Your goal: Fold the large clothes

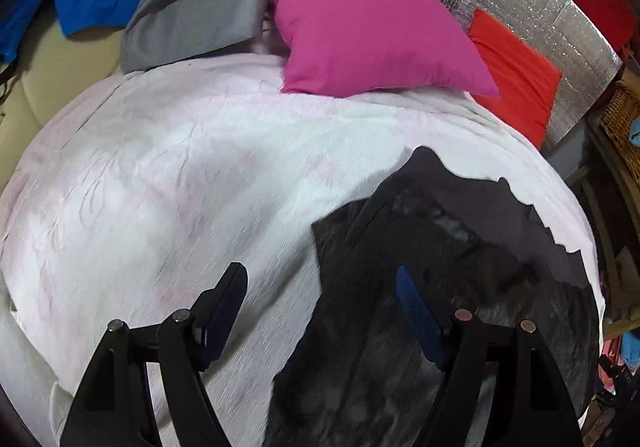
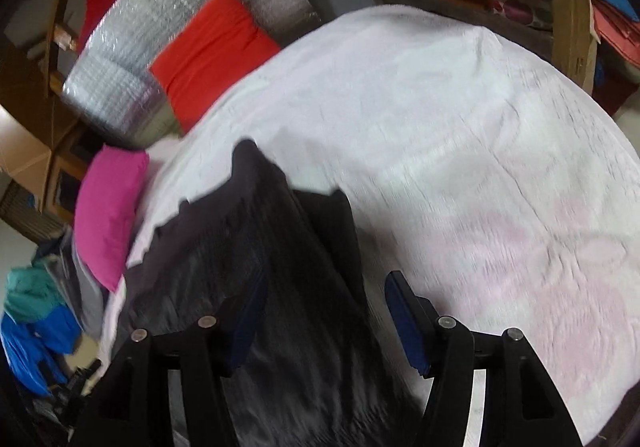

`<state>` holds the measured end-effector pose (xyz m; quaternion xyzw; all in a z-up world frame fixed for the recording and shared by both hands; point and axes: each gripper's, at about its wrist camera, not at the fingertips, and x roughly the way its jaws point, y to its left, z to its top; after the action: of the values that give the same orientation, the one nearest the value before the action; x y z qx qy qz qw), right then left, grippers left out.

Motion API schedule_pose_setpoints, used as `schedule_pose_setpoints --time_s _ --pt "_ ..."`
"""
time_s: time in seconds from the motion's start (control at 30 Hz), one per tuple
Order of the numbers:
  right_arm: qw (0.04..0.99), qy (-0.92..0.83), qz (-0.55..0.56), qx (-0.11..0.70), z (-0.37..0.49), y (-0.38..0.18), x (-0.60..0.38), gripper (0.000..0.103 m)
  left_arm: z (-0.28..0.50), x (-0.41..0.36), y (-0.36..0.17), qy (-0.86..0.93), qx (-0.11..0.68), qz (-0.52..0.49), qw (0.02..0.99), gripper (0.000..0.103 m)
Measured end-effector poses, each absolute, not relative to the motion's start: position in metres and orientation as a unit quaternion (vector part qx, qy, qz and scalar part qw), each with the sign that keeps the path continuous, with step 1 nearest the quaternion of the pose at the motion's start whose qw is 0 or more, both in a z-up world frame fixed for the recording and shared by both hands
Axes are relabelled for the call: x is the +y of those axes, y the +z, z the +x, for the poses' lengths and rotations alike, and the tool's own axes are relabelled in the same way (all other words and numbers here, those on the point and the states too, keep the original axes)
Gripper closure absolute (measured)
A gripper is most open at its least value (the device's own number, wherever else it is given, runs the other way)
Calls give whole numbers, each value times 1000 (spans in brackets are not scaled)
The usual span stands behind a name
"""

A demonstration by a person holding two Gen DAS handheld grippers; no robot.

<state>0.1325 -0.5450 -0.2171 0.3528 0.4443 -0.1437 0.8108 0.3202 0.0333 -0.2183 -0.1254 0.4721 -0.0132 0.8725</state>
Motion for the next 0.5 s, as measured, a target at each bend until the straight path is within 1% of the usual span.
schedule_pose_setpoints --time_s 0.03,0.1,0.17,0.27,0.3,0.37,0.4,0.43,0.47,0.5 --pt "807 -136 350 456 132 -223 -542 43 316 34 -221 -9 477 -121 870 26" --pt "809 -138 323 472 133 -229 -534 62 311 36 -229 2 496 -113 861 26" --pt "830 -146 291 454 126 -216 -524 82 309 41 -241 8 517 -122 847 26" --pt "852 -161 270 419 108 -195 -511 83 313 45 -246 11 514 -128 848 26" --pt "854 -167 256 422 105 -196 -506 83 314 44 -247 14 513 -123 849 25" --pt "840 -180 243 450 106 -209 -503 83 318 43 -252 16 519 -113 847 25" --pt "823 -179 251 477 110 -223 -505 82 320 43 -255 13 522 -115 845 25" --pt "817 -179 254 486 111 -228 -507 77 322 43 -256 13 523 -115 844 24" --pt "817 -184 257 482 110 -227 -509 68 323 44 -256 15 522 -115 845 24" --pt "818 -188 260 477 109 -224 -511 63 323 45 -256 15 522 -115 845 24"
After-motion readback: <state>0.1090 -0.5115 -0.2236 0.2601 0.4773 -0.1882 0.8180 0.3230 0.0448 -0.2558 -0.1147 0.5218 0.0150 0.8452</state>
